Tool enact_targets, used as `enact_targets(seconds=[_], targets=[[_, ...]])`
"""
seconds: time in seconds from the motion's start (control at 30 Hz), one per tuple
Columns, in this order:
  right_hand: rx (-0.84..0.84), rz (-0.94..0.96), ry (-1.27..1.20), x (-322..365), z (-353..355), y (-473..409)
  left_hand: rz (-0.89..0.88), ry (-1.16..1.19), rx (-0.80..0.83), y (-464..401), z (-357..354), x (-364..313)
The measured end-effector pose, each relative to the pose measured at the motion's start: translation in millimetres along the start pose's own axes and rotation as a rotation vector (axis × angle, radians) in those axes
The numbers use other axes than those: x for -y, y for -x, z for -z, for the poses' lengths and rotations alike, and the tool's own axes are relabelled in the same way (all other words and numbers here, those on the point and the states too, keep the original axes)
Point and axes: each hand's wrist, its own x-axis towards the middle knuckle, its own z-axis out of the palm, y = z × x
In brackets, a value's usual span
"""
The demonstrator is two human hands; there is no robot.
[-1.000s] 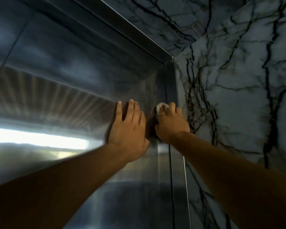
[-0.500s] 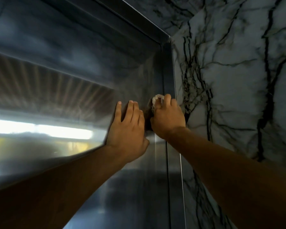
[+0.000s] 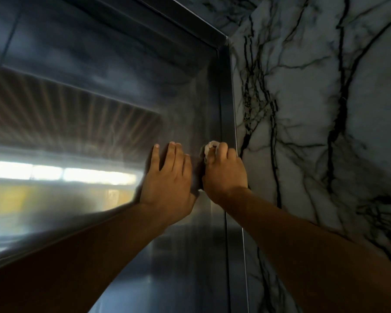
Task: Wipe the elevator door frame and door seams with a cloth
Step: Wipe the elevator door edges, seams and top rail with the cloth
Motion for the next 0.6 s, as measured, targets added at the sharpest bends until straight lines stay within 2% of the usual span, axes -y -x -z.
enact_targets(seconds=[0.37, 0.6], targets=[[0.053, 0.004, -0.142, 7, -21, 85, 0.002, -0.076, 0.085, 59, -7, -20], [0.049, 0.051, -0.081, 7, -28, 113, -0.002, -0.1, 0.079, 95, -23, -26]])
